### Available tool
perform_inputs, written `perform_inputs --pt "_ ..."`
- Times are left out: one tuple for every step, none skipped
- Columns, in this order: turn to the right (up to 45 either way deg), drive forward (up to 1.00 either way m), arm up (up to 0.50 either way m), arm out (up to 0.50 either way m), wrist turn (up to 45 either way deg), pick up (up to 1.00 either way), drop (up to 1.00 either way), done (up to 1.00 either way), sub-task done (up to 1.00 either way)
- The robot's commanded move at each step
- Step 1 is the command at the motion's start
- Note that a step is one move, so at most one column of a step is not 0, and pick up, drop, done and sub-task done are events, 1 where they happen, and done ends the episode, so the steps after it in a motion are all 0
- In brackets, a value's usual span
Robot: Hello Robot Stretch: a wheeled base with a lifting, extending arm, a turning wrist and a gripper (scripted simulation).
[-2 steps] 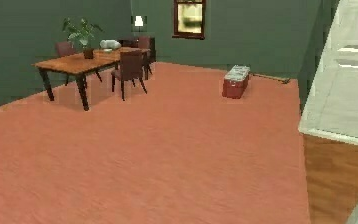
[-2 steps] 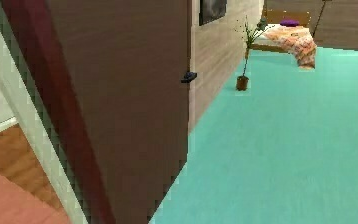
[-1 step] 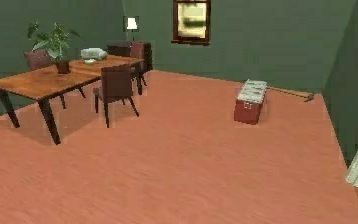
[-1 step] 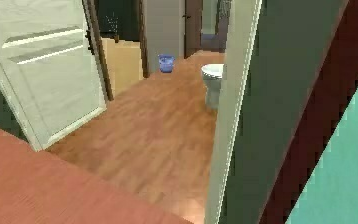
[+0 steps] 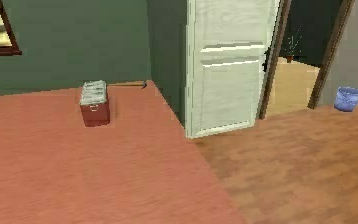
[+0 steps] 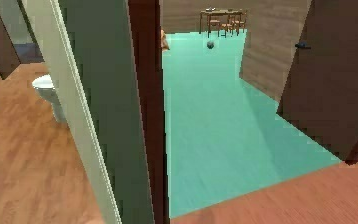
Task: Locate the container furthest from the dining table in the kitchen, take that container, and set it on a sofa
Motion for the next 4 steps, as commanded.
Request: perform_inputs --pt "21.0 0.00 0.00 0.00 0.0 0.00 0.00 0.00 0.00" --pt "0.0 0.85 0.00 0.00 0.0 0.00 0.00 0.00 0.00" --pt "45.0 0.00 0.00 0.00 0.0 0.00 0.00 0.00 0.00" --pt "3.0 0.00 0.00 0.00 0.0 0.00 0.00 0.00 0.00"
